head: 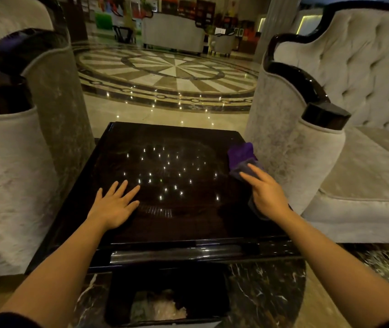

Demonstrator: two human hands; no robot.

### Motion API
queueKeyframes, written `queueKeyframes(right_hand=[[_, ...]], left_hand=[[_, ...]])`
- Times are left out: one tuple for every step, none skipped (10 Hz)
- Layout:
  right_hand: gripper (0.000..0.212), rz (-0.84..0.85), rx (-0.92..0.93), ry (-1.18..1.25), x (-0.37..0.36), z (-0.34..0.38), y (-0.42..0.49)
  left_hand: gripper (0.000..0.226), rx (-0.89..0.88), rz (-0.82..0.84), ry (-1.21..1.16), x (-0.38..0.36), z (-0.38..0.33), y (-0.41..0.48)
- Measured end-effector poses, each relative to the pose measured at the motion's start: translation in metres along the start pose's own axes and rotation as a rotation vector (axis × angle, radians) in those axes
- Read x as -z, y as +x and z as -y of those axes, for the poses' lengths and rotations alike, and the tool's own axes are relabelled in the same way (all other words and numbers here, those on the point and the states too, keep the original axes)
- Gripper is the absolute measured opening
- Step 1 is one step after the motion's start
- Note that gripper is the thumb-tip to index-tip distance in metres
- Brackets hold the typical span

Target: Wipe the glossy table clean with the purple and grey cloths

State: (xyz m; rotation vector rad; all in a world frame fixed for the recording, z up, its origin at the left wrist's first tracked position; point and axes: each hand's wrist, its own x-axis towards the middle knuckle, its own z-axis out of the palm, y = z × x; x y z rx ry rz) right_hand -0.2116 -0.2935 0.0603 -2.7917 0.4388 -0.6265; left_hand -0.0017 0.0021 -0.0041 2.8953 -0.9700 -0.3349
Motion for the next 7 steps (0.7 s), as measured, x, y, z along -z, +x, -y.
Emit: queueKeyframes(right_hand=[[0.043, 0.149, -0.129, -0.130, -0.014, -0.034, 0.002], [0.057, 0.420, -0.302, -0.174, -0.035, -0.051, 0.003], [0.059, 0.580, -0.358, -0.236, -0.031, -0.046, 0.012], [0.061, 0.664, -0.369, -0.339, -0.022, -0.041, 0.017], [0.059, 0.633, -0.354, -0.439, -0.019, -0.017, 0.019], [0.057, 0.535, -0.349, -0.342, -0.025, 0.011, 0.013], [0.059, 0.459, -0.263, -0.213, -0.042, 0.045, 0.008]], left_hand=[[0.053, 0.007, -0.003, 0.003, 0.001, 0.001, 0.001], [0.053, 0.008, 0.004, 0.008, 0.000, 0.002, 0.001], [0.053, 0.010, -0.002, -0.001, 0.002, -0.001, 0.000], [0.053, 0.013, -0.016, 0.035, 0.007, -0.004, -0.003], [0.055, 0.018, -0.051, 0.183, 0.014, -0.011, -0.006], [0.056, 0.018, -0.082, 0.317, 0.019, -0.017, -0.011], [0.057, -0.012, -0.183, 0.422, 0.017, -0.020, -0.010]])
